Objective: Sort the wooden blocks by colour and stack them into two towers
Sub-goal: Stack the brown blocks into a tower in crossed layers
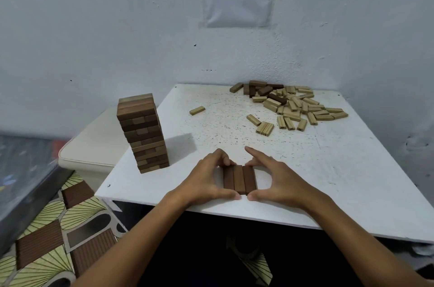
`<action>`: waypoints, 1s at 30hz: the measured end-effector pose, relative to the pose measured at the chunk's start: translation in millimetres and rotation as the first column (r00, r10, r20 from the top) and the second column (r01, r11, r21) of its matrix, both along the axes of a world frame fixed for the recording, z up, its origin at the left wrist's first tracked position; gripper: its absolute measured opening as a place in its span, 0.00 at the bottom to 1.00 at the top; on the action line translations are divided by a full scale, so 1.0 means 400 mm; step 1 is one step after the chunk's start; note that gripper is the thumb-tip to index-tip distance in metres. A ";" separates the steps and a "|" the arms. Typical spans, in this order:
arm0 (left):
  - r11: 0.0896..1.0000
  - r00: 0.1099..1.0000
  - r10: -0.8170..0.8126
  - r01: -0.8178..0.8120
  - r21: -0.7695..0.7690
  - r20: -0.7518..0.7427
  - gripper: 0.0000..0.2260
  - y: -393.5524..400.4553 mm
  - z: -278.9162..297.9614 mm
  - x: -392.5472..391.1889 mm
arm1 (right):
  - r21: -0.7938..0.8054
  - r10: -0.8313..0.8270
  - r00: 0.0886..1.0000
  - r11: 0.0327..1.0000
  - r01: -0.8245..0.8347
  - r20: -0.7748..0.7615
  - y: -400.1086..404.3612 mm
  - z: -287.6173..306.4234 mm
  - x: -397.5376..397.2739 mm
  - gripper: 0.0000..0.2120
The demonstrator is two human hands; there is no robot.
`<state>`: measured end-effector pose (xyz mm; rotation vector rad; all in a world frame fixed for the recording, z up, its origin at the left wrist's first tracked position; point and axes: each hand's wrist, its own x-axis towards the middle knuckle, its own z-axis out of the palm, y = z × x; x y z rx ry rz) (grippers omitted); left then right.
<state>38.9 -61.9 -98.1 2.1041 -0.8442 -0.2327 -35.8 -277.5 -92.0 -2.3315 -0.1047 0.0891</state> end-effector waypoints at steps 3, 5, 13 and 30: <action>1.000 1.000 -0.002 0.002 0.008 -0.002 0.28 -0.001 0.003 0.001 | -0.003 0.001 1.000 1.000 -0.001 0.003 0.000 0.002 -0.001 0.50; 1.000 1.000 -0.004 0.004 0.016 -0.002 0.28 0.000 0.003 0.004 | -0.002 0.005 1.000 1.000 -0.005 0.005 0.002 0.004 -0.001 0.50; 1.000 0.999 0.011 -0.012 0.024 0.031 0.28 0.006 0.003 0.000 | -0.008 0.003 1.000 1.000 -0.003 0.006 0.002 0.000 -0.005 0.51; 0.999 0.998 0.037 -0.038 -0.021 -0.048 0.29 -0.009 0.043 0.023 | 0.069 -0.009 0.998 0.998 0.005 0.061 0.009 0.034 0.022 0.45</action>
